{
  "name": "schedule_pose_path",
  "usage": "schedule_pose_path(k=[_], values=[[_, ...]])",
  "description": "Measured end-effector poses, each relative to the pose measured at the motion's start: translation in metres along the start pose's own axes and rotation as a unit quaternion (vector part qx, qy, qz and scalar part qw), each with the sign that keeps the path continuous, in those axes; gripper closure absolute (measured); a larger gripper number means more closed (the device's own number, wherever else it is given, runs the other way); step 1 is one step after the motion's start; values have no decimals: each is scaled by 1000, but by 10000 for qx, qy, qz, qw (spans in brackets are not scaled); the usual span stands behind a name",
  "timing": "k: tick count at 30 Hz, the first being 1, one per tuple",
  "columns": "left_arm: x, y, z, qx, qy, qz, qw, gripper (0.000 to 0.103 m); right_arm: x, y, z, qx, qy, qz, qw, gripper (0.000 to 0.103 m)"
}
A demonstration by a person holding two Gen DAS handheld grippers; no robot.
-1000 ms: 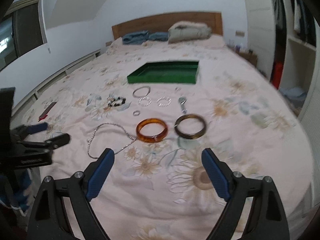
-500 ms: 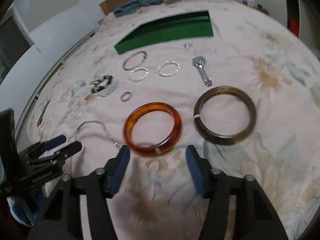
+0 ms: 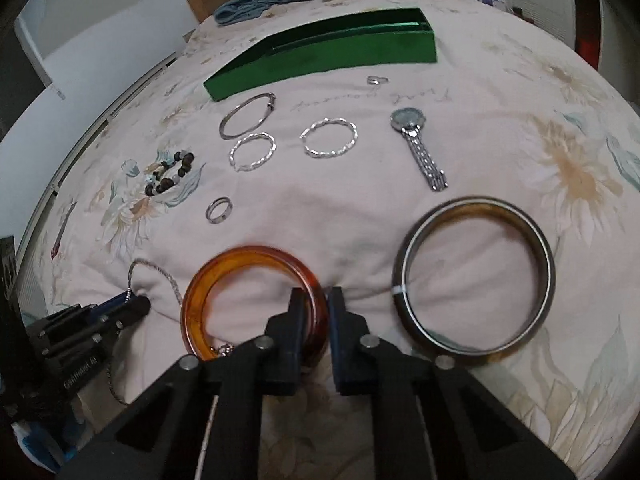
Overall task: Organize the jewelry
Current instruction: 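Carry the necklace with the left tool while the right tool carries the amber bangle to the green tray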
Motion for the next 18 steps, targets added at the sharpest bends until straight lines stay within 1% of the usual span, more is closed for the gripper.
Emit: schedule_pose_path(k=[2,5,9,11,18], values=[[-6,1,-2,24,68,-40,10000,99,-6,-5,1,-213,109,58,9997,93],[-22,2,-9,75,264,-130,9995,99,-24,-14,2,-466,332,69,9983,93],[-56,6,-24,100,627,-184,9978,99,-62,-25,-1,-725,742,83,9946,94],[-77,7,-36,98,854,-192,9961,99,-81,-27,-4,-787,938,106,9924,94],[-134,14,-66,207,1308,-225,9909,99,-149,-28,-16,-777,1543,96,9849,94]])
Point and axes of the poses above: each gripper's, at about its wrist camera, not at the fingertips, and x roughly the way its jaws point, y to its right, z to its underside, the point moved 5 cm from there along x, roughly the way its jaws point, and after that the axes turned 12 degrees about x, right-handed, at the moved point
